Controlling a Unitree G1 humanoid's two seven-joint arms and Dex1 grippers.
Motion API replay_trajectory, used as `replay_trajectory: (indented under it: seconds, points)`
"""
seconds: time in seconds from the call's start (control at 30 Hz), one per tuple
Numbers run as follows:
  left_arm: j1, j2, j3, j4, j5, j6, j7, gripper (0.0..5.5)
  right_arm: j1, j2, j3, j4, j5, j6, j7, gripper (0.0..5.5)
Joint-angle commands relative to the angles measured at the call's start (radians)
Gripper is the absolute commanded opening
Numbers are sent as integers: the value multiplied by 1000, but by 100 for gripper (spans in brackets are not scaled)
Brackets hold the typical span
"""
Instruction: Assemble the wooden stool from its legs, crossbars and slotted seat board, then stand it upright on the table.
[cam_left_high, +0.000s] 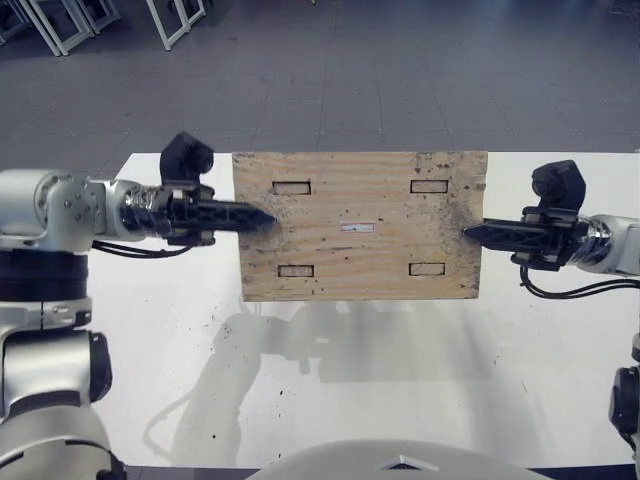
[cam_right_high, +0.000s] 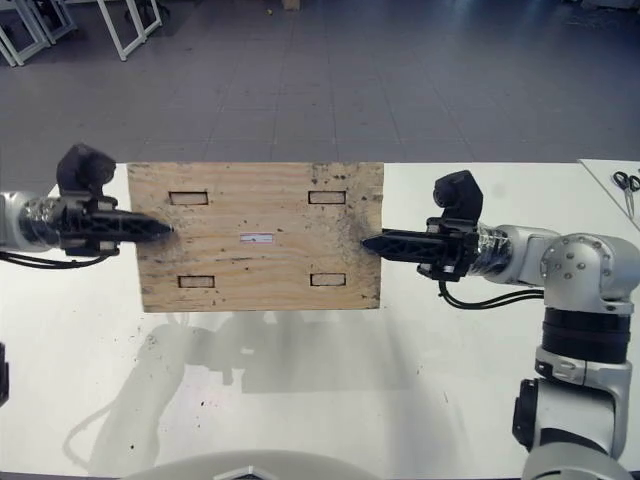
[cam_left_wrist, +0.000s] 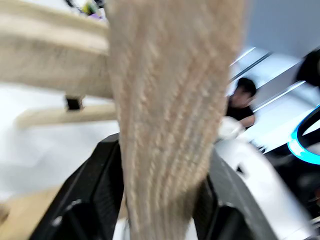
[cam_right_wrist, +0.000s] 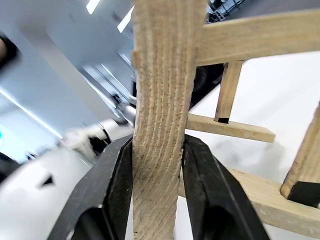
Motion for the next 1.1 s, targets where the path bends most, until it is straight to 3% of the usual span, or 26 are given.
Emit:
replay_trajectory:
  seconds: [0.03,0.2,0.33,0.47,0.7,0.8,0.87,0.9,0.97,1.03,1.1]
  points:
    - [-275,-141,-37,472,-32,62,228,248,-226,200,-147,310,67,89,-415,129]
    - [-316,-226,51,939,100,62,505,343,-454,280,-375,778,-55,28,-904,248]
    - [-276,-212,161,1021,143,30,649,429,-539,241,-483,972,-61,11,-1102,348]
    - [-310,-183,300,1018,103,55,650,473,-522,219,-518,957,-54,32,-1113,439]
    - [-292,-122,496,985,57,59,669,473,-424,200,-553,720,10,50,-943,439]
    - [-139,-104,523,723,69,-15,711,473,-316,218,-558,516,-36,-82,-991,439]
    - [-13,-145,633,471,6,-38,759,473,-221,264,-519,326,-60,-150,-1017,439]
    - [40,-185,689,350,-22,-42,797,473,-170,287,-482,229,-77,-181,-1021,439]
    - [165,-318,777,47,-39,-155,924,473,-19,328,-303,-30,-193,-338,-999,439]
    - [331,-452,716,-301,58,-395,1010,473,130,352,-116,-242,-339,-522,-976,439]
    - [496,-529,563,-551,193,-604,1040,473,226,376,-18,-338,-455,-685,-967,439]
